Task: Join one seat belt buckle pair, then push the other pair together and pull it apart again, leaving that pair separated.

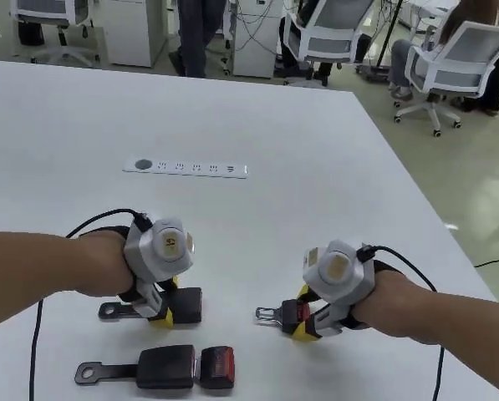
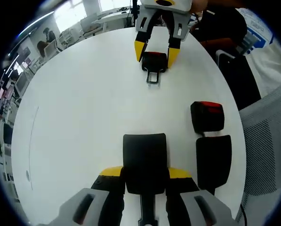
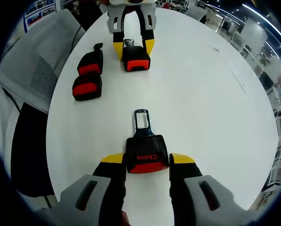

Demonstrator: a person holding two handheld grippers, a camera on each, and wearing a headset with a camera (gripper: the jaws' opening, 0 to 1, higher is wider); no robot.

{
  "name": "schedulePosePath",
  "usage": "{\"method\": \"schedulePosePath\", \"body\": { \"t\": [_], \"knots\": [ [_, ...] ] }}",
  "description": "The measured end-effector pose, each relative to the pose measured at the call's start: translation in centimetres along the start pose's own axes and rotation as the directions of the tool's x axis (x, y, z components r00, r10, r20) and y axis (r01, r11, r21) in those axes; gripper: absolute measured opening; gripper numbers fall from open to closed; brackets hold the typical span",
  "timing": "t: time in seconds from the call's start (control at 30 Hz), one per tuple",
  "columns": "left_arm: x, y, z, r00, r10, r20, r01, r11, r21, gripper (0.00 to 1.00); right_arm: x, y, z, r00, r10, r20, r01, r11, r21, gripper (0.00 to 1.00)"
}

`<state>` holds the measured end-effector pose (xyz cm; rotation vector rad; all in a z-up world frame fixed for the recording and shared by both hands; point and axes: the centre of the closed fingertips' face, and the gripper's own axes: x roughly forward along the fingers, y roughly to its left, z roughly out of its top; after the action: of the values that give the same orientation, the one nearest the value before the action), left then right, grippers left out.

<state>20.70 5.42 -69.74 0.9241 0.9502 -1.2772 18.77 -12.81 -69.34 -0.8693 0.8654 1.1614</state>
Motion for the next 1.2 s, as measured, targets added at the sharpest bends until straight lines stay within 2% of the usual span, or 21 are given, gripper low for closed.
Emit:
{"method": "schedulePosePath", "body": {
  "t": [0.13,0.2,0.3,0.33,0.4,0.43,0.5,0.6,0.67,0.7,0.77,0.8,0.9,1.03,1.07,1.1,1.13,1.2],
  "knots": [
    [-0.1,-0.4,0.1,0.9999,0.01,-0.009,-0.01,1.0,-0.021,0.33,0.0,-0.3,-0.1,0.9998,-0.014,-0.017,0.014,1.0,-0.006,0.36],
    [-0.3,-0.7,0.4,0.9998,0.015,-0.015,-0.015,1.0,-0.021,0.34,-0.1,-0.9,0.0,0.9981,-0.057,-0.023,0.057,0.998,-0.016,0.43],
    [-0.3,-0.8,-0.1,0.9996,0.024,-0.017,-0.024,1.0,-0.008,0.35,-0.7,-0.8,0.4,0.9969,-0.078,-0.011,0.078,0.997,-0.004,0.46],
    [-0.6,-0.7,-0.7,0.9987,0.038,-0.035,-0.039,0.999,-0.022,0.38,-0.9,-1.0,0.6,0.9957,-0.092,0.011,0.091,0.996,0.019,0.47],
    [-1.7,-0.1,-0.8,0.9963,0.086,-0.007,-0.086,0.995,-0.04,0.45,-1.6,-0.6,0.8,0.9959,-0.086,0.028,0.086,0.996,0.026,0.48],
    [-2.5,-0.3,-0.7,0.9949,0.101,0.005,-0.101,0.994,-0.051,0.46,-1.9,-0.6,0.8,0.9947,-0.099,0.029,0.098,0.995,0.028,0.48],
    [-3.9,-0.1,-0.7,0.9884,0.145,0.045,-0.14,0.985,-0.102,0.51,-2.9,-0.3,1.4,0.991,-0.117,0.065,0.112,0.991,0.072,0.49],
    [-5.8,-1.1,-1.2,0.9802,0.179,0.085,-0.166,0.976,-0.141,0.54,-4.0,0.4,2.6,0.9818,-0.139,0.13,0.121,0.983,0.136,0.5],
    [-6.8,-2.6,-1.9,0.9753,0.187,0.118,-0.161,0.966,-0.201,0.55,-4.6,1.5,3.5,0.9746,-0.15,0.166,0.119,0.976,0.184,0.54],
    [-7.4,-3.4,-2.5,0.9706,0.201,0.132,-0.167,0.958,-0.235,0.56,-4.8,2.1,3.9,0.9712,-0.151,0.185,0.109,0.97,0.216,0.56],
    [-7.9,-4.3,-3.1,0.9647,0.217,0.149,-0.173,0.95,-0.261,0.6,-5.8,3.8,4.9,0.9605,-0.156,0.23,0.098,0.964,0.246,0.62],
    [-8.3,-5.0,-3.8,0.9608,0.231,0.153,-0.18,0.94,-0.29,0.62,-5.7,4.1,4.9,0.9595,-0.156,0.234,0.099,0.966,0.24,0.65],
    [-9.1,-6.3,-4.7,0.9529,0.251,0.17,-0.184,0.925,-0.332,0.68,-6.0,5.5,4.6,0.9566,-0.164,0.241,0.101,0.962,0.254,0.69],
    [-9.6,-8.1,-6.6,0.9446,0.275,0.18,-0.186,0.898,-0.398,0.78,-6.6,6.8,4.2,0.952,-0.179,0.248,0.1,0.948,0.302,0.74],
    [-9.8,-8.5,-7.2,0.9393,0.292,0.18,-0.193,0.884,-0.427,0.79,-6.9,7.0,3.9,0.9481,-0.193,0.253,0.108,0.943,0.314,0.77],
    [-9.8,-8.7,-7.6,0.9363,0.3,0.183,-0.194,0.876,-0.441,0.81,-7.0,7.2,3.8,0.9462,-0.198,0.256,0.11,0.941,0.319,0.78],
    [-10.1,-8.9,-8.3,0.9287,0.324,0.18,-0.206,0.855,-0.476,0.83,-7.4,7.4,3.4,0.9447,-0.205,0.256,0.111,0.935,0.338,0.79],
    [-10.5,-9.2,-8.9,0.9195,0.349,0.182,-0.218,0.837,-0.502,0.87,-7.7,7.6,2.9,0.9419,-0.215,0.258,0.117,0.93,0.35,0.83]
  ]
}}
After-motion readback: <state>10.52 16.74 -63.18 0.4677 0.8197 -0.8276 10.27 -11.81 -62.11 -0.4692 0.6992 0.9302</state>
